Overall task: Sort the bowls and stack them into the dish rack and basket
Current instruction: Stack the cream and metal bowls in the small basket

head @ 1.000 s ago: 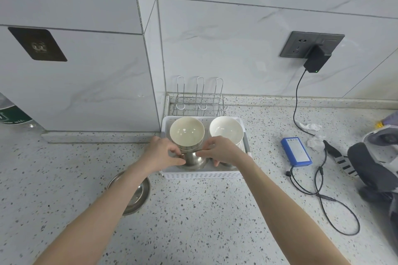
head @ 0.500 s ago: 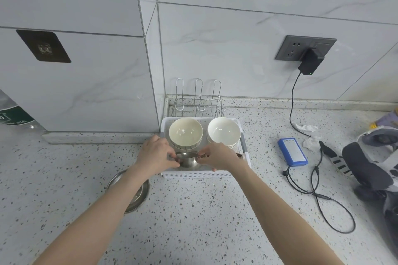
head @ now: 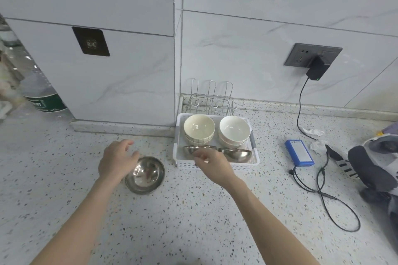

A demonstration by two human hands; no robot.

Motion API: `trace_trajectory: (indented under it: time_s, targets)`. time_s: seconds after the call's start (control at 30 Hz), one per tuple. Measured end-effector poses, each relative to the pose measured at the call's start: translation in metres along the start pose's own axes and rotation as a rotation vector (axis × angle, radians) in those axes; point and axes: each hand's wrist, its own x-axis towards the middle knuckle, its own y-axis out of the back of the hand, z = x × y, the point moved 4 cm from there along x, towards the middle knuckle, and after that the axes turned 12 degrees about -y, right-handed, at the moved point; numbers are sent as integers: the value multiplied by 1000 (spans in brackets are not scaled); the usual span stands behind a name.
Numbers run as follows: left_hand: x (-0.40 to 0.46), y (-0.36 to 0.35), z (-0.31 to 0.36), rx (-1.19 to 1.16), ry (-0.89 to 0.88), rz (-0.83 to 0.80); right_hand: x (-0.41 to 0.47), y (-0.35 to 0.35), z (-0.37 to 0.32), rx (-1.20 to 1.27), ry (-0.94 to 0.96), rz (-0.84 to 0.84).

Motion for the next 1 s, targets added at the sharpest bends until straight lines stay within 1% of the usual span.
trace_trajectory:
  time_s: [0.07, 0.13, 0.2, 0.27, 0.4, 0.5, 0.57, 0.63, 0.7, 0.83, 1.0]
  targets:
    - [-11, 2, -25, 57, 141, -64, -7, -28, 1, 4, -44, -97]
    - [-22, -5, -39, 70, 235, -216, -12, -50, 4, 27, -107, -155]
    - [-32, -18, -47, 5, 300, -363, -17, -67, 6, 36, -148, -201]
    - [-41, -32, -49, -75, 324, -430, -22, -79, 6, 52, -173, -234]
    - [-56, -46, -45, -468, 406, -288, -28, -85, 6, 67, -191, -252]
    - [-63, -41, -42, -555, 409, -223, -32, -82, 6, 88, -173, -231]
    - [-66, -36, -38, -594, 416, -207, -35, -77, 3, 174, -126, -193]
    - [-67, -29, -33, -621, 418, -207, -38, -70, 1, 259, -61, -143]
    - [-68, -23, -24, -682, 424, -231, -40, -63, -2, 286, -9, -121]
    - [-63, -13, 3, -844, 400, -271, -43, -48, -8, 252, 59, -134]
    - [-48, -9, 42, -933, 318, -318, -36, -23, -19, 224, 161, -83]
